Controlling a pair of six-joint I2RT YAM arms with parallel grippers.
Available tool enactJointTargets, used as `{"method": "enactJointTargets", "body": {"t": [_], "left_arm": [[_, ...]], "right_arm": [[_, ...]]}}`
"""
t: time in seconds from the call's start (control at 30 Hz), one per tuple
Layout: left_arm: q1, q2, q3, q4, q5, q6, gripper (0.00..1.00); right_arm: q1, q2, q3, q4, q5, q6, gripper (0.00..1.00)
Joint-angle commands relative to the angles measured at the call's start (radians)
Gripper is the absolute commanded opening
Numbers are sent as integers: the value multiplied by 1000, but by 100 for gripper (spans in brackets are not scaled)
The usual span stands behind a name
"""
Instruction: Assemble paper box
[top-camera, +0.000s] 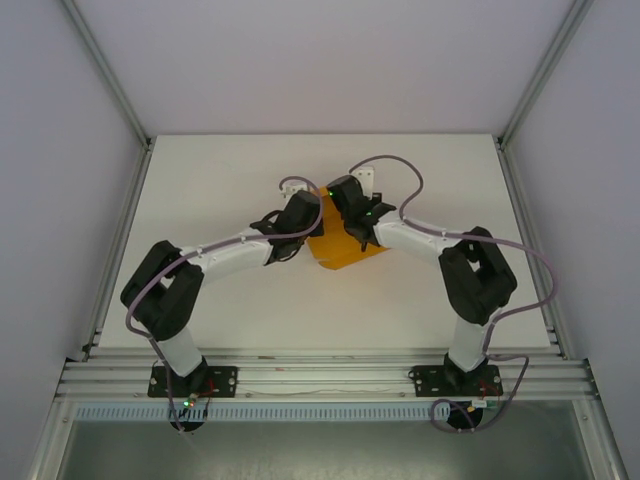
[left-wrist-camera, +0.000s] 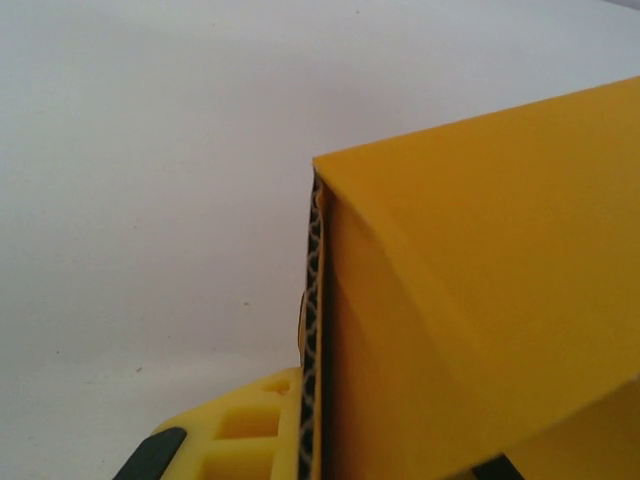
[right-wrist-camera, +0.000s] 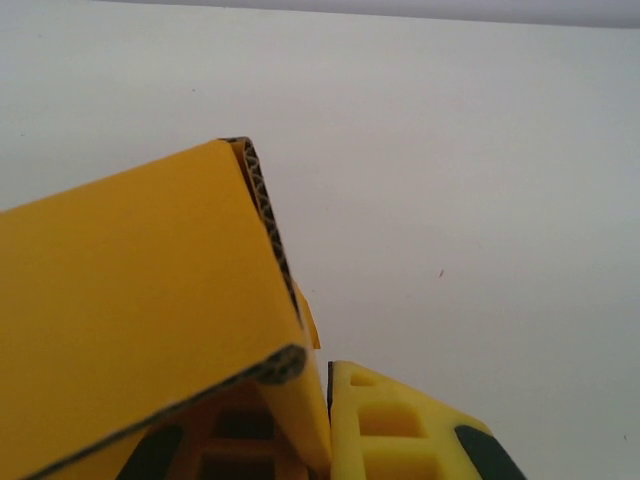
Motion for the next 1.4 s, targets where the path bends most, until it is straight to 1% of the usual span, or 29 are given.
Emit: {"method": "enactJointTargets", "body": {"t": [0.0,0.03,0.07,0.1,0.17,0.27,0.37,0.43,0.47,0.53,0.57,0.6,0.63,0.67,0.73,0.8,0.93,1.0,1.07,1.1,1.17,1.23,1.27,1.33,1.37], "left_arm": [[0,-20,34,-47,-61,-66,0],[0,-20,33,-39,-53,-66,0],[0,-19,31,-27,-41,-65,0],[0,-19,29,-19,-33,-62,0],[0,-17,29,-13,-23,-51,0],[1,-17,26,-5,-8,-33,0],[0,-15,23,-4,-9,-26,0],[0,-12,21,-6,-14,-25,0],[0,-13,20,-7,-19,-25,0],[1,-12,20,-13,-26,-25,0],[1,-14,18,-12,-25,-21,0],[0,-13,17,-10,-24,-13,0],[0,-14,15,-8,-25,-7,0],[1,-15,14,-7,-27,3,0],[2,-18,15,-9,-26,30,0],[4,-24,19,-23,-38,58,0],[15,-41,39,-80,-23,182,0],[29,-53,66,-137,48,278,0],[48,-72,103,-227,136,376,0],[58,-81,123,-282,198,432,0],[65,-96,174,-429,283,547,0],[63,-103,210,-568,393,688,0],[59,-103,232,-650,428,742,0],[53,-100,269,-779,485,819,0],[48,-94,285,-827,479,832,0]], "right_arm": [[-70,-26,-75,31,159,13,3],[-71,-47,-103,85,99,-18,6],[-71,-69,-138,150,25,-63,11],[-71,-90,-168,202,-30,-75,16],[-76,-130,-222,291,-183,-124,23],[-84,-168,-256,345,-344,-144,29],[-90,-191,-264,355,-436,-144,33],[-91,-207,-272,361,-494,-157,42],[-91,-219,-278,361,-515,-164,48],[-91,-244,-291,362,-528,-162,56],[-91,-260,-298,360,-532,-163,62],[-90,-277,-306,358,-533,-166,71],[-91,-296,-318,358,-531,-170,84],[-92,-320,-331,361,-527,-169,100],[-93,-373,-362,362,-485,-156,100],[-94,-445,-396,357,-416,-133,100],[-106,-626,-473,328,-296,-56,100],[-123,-716,-497,258,-236,9,100],[-144,-790,-504,168,-214,36,100],[-154,-818,-506,123,-205,44,100],[-173,-869,-507,29,-180,62,100],[-188,-912,-506,-52,-184,65,100],[-195,-934,-507,-89,-196,59,100],[-200,-965,-510,-140,-223,51,100],[-202,-981,-516,-158,-230,52,100]]}}
